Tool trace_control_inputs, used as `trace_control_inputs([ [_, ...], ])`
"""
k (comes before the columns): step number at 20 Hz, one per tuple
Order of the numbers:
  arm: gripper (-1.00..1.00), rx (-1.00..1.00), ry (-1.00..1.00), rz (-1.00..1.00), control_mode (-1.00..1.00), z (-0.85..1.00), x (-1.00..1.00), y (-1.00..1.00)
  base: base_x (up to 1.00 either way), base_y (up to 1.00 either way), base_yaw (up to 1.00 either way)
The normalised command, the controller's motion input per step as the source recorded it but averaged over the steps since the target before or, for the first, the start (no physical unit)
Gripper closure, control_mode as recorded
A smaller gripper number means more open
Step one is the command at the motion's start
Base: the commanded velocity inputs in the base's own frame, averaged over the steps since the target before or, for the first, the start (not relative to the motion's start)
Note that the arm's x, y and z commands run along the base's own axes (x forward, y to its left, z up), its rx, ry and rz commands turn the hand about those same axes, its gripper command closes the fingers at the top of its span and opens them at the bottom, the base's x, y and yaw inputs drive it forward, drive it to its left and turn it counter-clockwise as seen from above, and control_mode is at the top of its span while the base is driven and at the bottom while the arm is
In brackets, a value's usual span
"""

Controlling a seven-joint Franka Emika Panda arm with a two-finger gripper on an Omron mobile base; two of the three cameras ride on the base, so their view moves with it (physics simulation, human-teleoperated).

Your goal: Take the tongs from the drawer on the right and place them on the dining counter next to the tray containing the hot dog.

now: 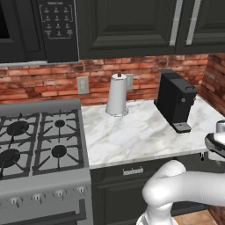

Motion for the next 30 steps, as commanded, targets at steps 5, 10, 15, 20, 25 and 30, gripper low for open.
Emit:
trace_control_inputs([
  [5,-1.0,0.0,0.08,0.17,-1.0,-0.27,-0.42,0.0,0.0,0.0,0.0],
  [10,-1.0,0.0,0.02,0.14,-1.0,-0.25,-0.85,0.0,0.0,0.0,0.0],
  [15,-1.0,0.0,0.0,0.11,-1.0,-0.22,-0.99,0.0,0.0,0.0,0.0],
  [20,-1.0,0.0,0.0,0.11,-1.0,-0.15,-1.0,0.0,0.0,0.0,0.0],
  [25,-1.0,0.02,0.01,0.12,-1.0,0.02,-0.75,0.0,0.0,0.0,0.0],
  [30,-1.0,0.05,0.06,0.13,-1.0,0.37,-0.31,0.0,0.0,0.0,0.0],
])
